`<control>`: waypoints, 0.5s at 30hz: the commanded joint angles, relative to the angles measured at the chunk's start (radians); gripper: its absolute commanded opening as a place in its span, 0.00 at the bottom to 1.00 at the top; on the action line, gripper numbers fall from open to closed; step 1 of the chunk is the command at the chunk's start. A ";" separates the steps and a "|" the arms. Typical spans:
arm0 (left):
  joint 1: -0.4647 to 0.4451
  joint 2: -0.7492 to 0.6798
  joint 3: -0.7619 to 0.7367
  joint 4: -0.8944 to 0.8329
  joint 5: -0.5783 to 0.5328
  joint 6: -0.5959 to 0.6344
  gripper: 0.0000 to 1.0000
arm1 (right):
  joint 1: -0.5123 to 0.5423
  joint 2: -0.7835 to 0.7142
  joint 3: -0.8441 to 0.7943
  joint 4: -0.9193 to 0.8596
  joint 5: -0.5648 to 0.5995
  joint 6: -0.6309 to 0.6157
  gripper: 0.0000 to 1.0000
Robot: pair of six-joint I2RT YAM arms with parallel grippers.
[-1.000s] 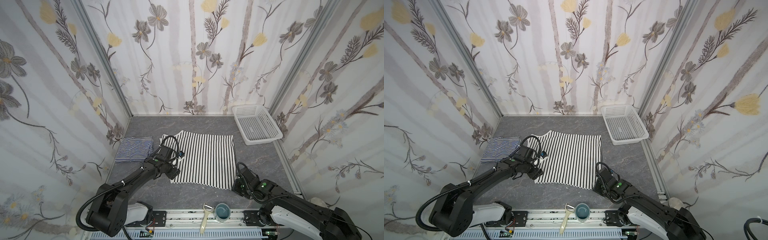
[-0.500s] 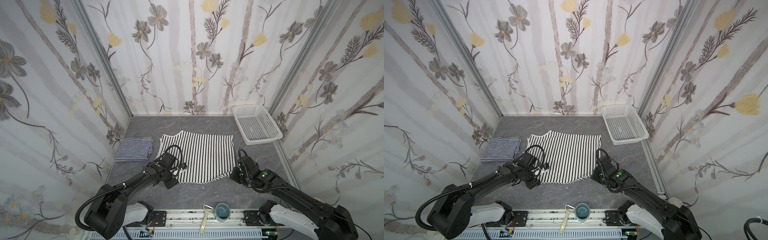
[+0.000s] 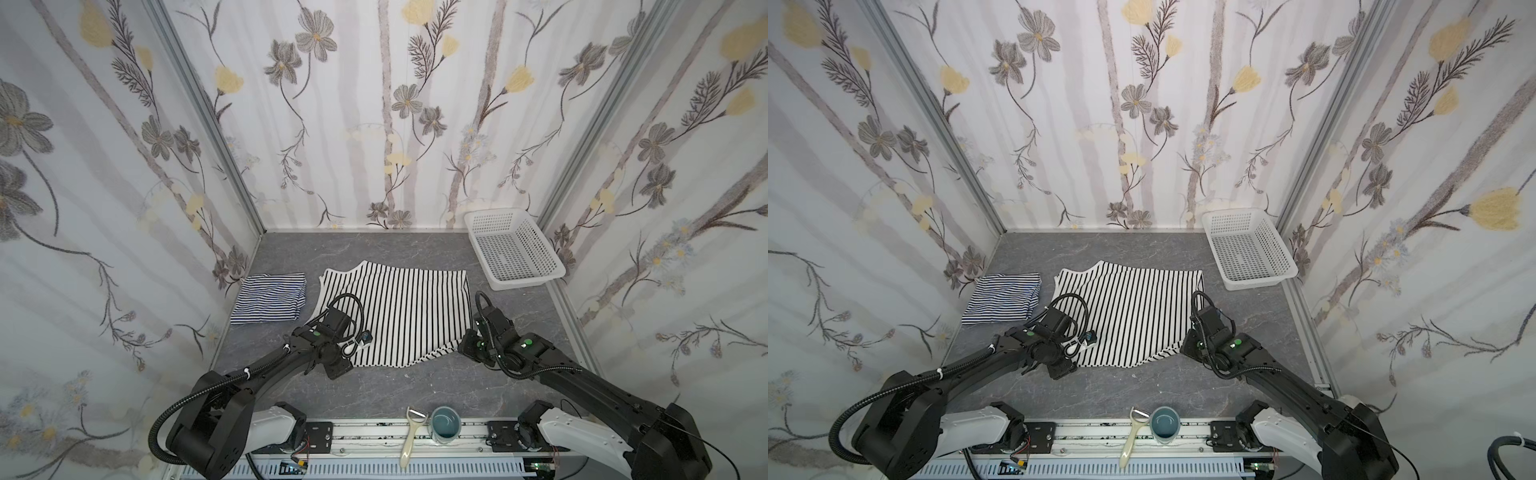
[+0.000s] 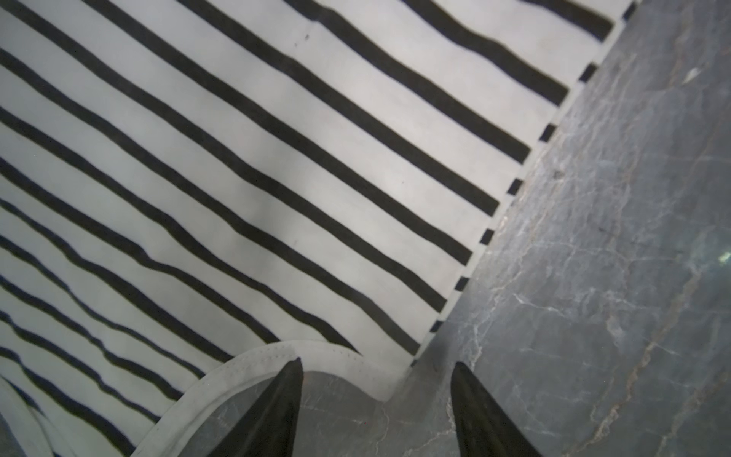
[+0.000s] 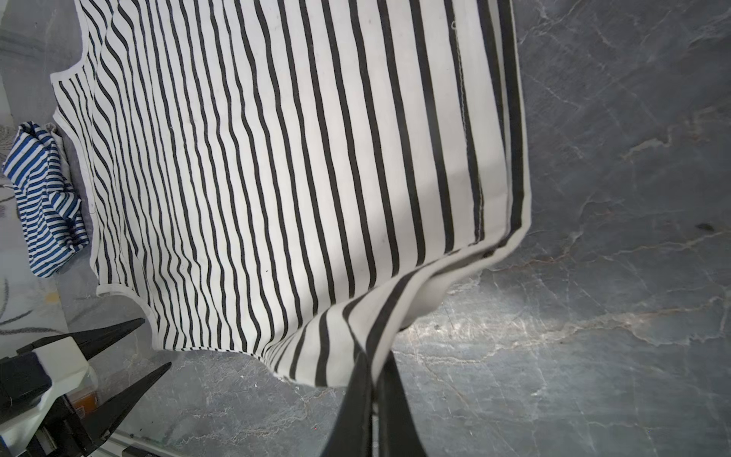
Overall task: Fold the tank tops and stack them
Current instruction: 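Grasp the striped tank top's near hem with both grippers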
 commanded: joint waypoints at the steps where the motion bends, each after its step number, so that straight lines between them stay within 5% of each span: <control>1: 0.000 0.012 0.012 0.008 0.036 0.015 0.54 | -0.001 0.000 -0.006 0.047 0.004 -0.004 0.00; 15: -0.011 0.061 0.009 0.007 0.030 0.032 0.38 | -0.014 -0.030 -0.035 0.052 0.002 -0.001 0.00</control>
